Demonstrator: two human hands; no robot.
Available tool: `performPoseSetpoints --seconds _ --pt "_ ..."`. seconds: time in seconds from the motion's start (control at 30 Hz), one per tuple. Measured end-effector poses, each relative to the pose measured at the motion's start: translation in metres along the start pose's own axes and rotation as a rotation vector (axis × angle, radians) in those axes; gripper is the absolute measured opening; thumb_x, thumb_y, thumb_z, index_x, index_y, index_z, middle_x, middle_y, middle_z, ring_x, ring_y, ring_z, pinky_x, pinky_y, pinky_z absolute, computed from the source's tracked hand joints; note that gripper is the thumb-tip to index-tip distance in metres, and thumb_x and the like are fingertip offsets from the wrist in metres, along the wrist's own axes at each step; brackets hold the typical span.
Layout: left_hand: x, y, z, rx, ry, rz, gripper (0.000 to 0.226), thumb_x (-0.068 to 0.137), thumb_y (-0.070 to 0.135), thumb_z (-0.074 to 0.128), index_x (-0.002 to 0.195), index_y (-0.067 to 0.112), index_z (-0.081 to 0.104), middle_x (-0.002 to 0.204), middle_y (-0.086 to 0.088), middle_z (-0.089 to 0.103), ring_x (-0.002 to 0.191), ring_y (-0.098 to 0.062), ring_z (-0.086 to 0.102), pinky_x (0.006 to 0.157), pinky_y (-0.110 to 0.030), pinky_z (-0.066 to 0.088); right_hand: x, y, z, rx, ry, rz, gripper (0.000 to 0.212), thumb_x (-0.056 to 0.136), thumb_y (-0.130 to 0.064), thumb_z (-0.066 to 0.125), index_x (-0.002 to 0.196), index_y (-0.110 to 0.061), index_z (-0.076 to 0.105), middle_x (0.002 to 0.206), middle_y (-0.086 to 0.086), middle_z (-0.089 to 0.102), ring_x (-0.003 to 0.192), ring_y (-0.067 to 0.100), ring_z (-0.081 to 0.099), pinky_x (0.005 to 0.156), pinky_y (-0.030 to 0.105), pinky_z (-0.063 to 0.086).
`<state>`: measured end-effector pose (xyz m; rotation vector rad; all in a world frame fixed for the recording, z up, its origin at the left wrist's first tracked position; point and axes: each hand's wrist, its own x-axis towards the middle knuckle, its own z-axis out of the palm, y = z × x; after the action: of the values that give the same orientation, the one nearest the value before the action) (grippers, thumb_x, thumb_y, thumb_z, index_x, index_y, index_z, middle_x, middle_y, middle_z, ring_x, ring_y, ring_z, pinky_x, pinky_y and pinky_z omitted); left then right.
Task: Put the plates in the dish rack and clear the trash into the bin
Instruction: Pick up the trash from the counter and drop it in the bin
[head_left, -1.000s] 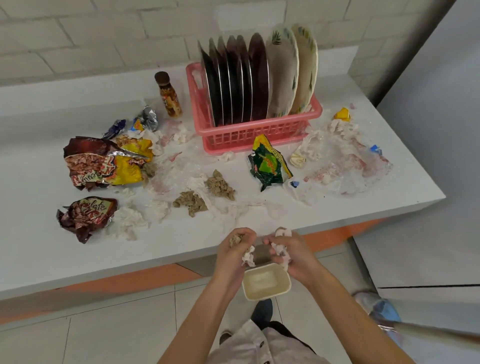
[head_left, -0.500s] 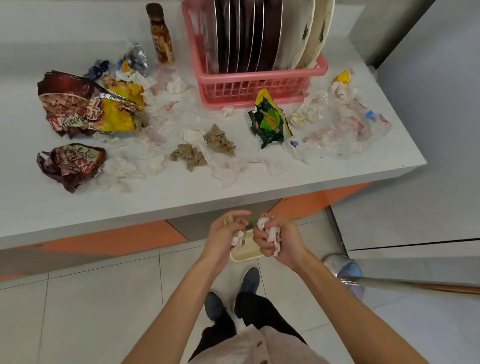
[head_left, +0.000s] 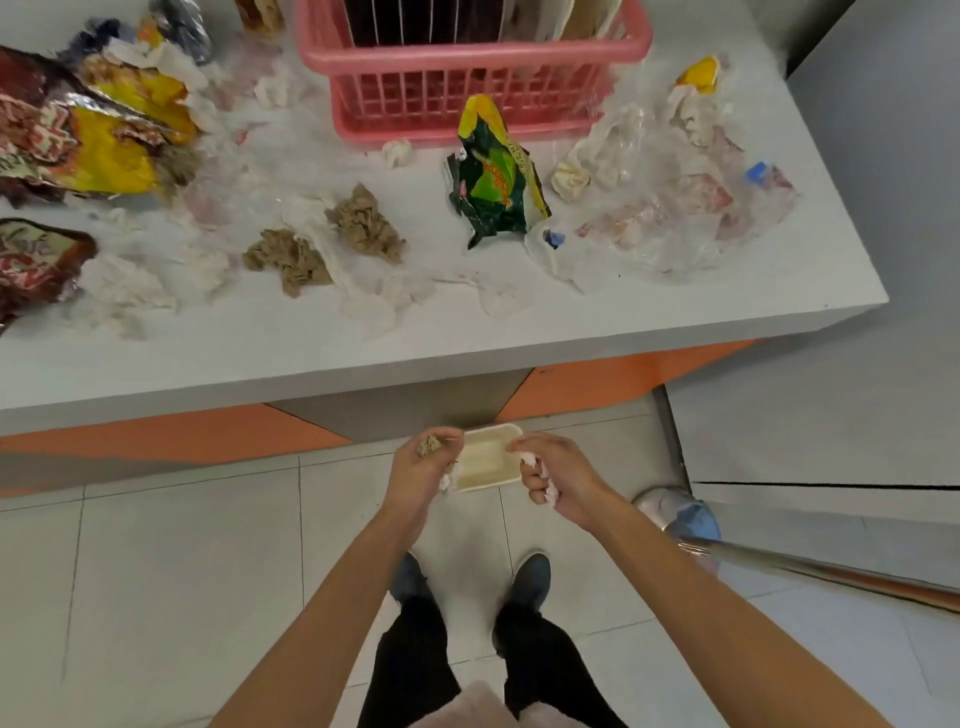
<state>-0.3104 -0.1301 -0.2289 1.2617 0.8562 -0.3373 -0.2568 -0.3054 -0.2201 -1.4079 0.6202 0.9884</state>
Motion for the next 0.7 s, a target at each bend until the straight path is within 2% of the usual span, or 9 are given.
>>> performPoseSetpoints --seconds 0.07,0.13,0.27,0.33,0.4,0.5,0.57,0.63,0.7 --pt "0.022 -0.027 0.013 0.062 0.035 -0.047 0.008 0.087 0.011 0.07 0.094 0.007 0.071 0.078 -0.005 0.062 0.067 -0.018 0.052 0.049 -0.022 0.041 0.031 0.019 -0.018 0.03 -0.015 0.092 0.013 0.091 -0.012 0.056 0.078 -0.008 0.056 0.058 0.001 0.038 0.044 0.012 0.027 0.041 0.022 0.023" --pt "0.049 -0.057 0.025 0.174 0.059 -0.11 0.002 0.086 0.009 0.07 0.089 0.009 0.069 0.072 -0.004 0.057 0.06 -0.017 0.047 0.042 -0.02 0.036 0.066 0.04 -0.032 0.082 -0.022 0.177 0.018 0.09 -0.013 0.055 0.073 -0.013 0.05 0.06 0.003 0.043 0.043 0.012 0.03 0.041 0.022 0.023" --pt "0.117 -0.114 0.038 0.254 0.074 -0.208 0.022 0.082 -0.007 0.062 0.078 0.014 0.064 0.072 -0.006 0.055 0.06 -0.017 0.047 0.046 -0.021 0.037 0.144 0.087 -0.051 0.077 0.021 0.254 0.009 0.093 -0.014 0.058 0.087 -0.007 0.055 0.067 0.013 0.06 0.041 0.016 0.046 0.037 0.019 0.029" --pt "0.148 -0.14 0.041 0.273 0.07 -0.223 0.024 0.08 -0.01 0.061 0.078 0.014 0.061 0.076 -0.007 0.055 0.065 -0.018 0.049 0.05 -0.021 0.037 0.181 0.109 -0.058 -0.011 0.08 0.238 0.013 0.092 -0.017 0.063 0.09 -0.005 0.058 0.066 0.014 0.065 0.036 0.015 0.045 0.039 0.018 0.03" --pt "0.178 -0.167 0.043 0.281 0.036 -0.211 0.024 0.078 -0.011 0.062 0.078 0.012 0.06 0.075 -0.006 0.055 0.065 -0.018 0.05 0.048 -0.019 0.039 0.221 0.133 -0.067 -0.145 0.138 0.155 0.024 0.088 -0.022 0.07 0.073 -0.007 0.057 0.057 0.01 0.062 0.034 0.014 0.037 0.041 0.019 0.027" --pt "0.229 -0.214 0.044 0.346 0.029 -0.153 0.022 0.074 -0.006 0.064 0.078 0.015 0.064 0.079 -0.006 0.06 0.071 -0.023 0.056 0.059 -0.023 0.044 0.279 0.172 -0.08 -0.555 0.246 -0.055 0.041 0.085 -0.034 0.07 0.056 -0.008 0.057 0.055 -0.001 0.055 0.052 0.018 0.055 0.05 0.023 0.038" --pt "0.26 -0.24 0.047 0.44 0.069 -0.126 0.022 0.076 0.0 0.06 0.081 0.021 0.066 0.083 -0.006 0.064 0.078 -0.027 0.059 0.067 -0.028 0.045 0.312 0.191 -0.088 -0.852 0.273 -0.17 0.04 0.086 -0.036 0.063 0.056 -0.012 0.051 0.058 -0.004 0.051 0.062 0.023 0.056 0.056 0.025 0.039" --pt "0.288 -0.263 0.052 0.527 0.078 -0.09 0.022 0.08 0.0 0.056 0.082 0.021 0.064 0.079 -0.003 0.062 0.077 -0.026 0.059 0.063 -0.026 0.043 0.343 0.206 -0.093 -0.987 0.243 -0.269 0.032 0.087 -0.028 0.056 0.06 -0.017 0.042 0.065 -0.002 0.048 0.067 0.023 0.052 0.053 0.026 0.034" --pt "0.312 -0.279 0.057 0.592 0.077 -0.043 0.019 0.082 -0.002 0.057 0.083 0.017 0.06 0.074 0.002 0.058 0.073 -0.022 0.056 0.057 -0.024 0.041 0.373 0.215 -0.094 -1.041 0.184 -0.357 0.017 0.087 -0.022 0.055 0.073 -0.017 0.047 0.081 0.002 0.049 0.076 0.024 0.051 0.059 0.028 0.034"
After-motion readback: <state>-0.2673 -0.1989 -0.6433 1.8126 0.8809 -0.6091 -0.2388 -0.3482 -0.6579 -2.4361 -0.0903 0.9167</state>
